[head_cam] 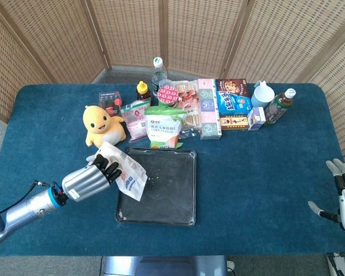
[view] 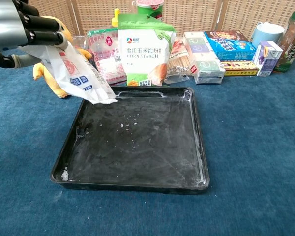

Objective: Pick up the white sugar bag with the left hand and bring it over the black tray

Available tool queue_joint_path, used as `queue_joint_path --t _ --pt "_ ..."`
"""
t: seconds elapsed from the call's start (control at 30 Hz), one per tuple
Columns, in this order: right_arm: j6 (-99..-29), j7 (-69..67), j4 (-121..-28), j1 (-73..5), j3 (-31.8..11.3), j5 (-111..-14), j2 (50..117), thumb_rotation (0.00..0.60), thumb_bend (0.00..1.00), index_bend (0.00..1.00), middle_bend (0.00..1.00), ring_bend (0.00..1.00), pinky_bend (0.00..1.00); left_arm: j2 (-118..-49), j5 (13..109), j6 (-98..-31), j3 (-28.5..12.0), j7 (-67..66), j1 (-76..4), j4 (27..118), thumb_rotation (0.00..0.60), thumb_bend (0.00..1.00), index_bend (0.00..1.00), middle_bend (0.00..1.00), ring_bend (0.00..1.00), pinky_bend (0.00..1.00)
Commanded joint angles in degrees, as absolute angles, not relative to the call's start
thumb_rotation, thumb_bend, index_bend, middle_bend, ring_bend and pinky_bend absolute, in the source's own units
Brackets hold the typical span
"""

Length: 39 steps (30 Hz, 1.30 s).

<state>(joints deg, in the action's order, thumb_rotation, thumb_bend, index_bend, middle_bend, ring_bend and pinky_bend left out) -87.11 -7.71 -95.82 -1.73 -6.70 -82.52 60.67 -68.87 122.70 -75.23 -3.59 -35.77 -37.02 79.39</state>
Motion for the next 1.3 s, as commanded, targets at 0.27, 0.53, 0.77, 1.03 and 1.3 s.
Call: queue_joint_path --t 0.27,0.53,0.77,1.03,1.3 --pt "-87.3 -8.1 -95.9 -1.6 -6.8 -82.4 60.5 0.6 0.0 0.01 0.0 0.0 0.0 -68.9 125.6 -73.1 -3.1 -40.8 -39.2 80.1 0.6 0.47 0.8 0.75 0.68 0.66" --pt "-87.2 -8.4 -95.9 -1.6 -6.7 -82.5 60.3 0.6 0.0 0.01 0.0 0.0 0.0 -68.6 126.3 -70.4 -3.0 -45.5 -40.0 81.6 0.6 0.49 0.81 0.75 0.68 0.66" --pt "-87.1 -8.3 -96.0 -1.6 -6.6 -82.5 60.3 0.6 0.0 0.01 0.0 0.0 0.0 -69.3 124.3 -69.3 -3.2 -47.4 -39.2 85.2 0.6 0.49 0.81 0.75 0.68 0.66" --pt "-86.9 -8.0 -96.1 -1.7 -6.5 -82.7 60.4 0.6 0.0 0.01 0.0 0.0 0.0 -75.8 115.6 -78.4 -3.3 -34.1 -34.1 79.3 0.6 0.49 0.81 0.75 0.68 0.66" --pt "-86.6 -7.1 -96.1 -1.8 -6.5 -82.3 60.8 0.6 0.0 0.01 0.0 0.0 0.0 -84.7 104.8 -88.2 -4.1 -10.1 -28.4 68.9 0.6 0.49 0.81 0.76 0.68 0.66"
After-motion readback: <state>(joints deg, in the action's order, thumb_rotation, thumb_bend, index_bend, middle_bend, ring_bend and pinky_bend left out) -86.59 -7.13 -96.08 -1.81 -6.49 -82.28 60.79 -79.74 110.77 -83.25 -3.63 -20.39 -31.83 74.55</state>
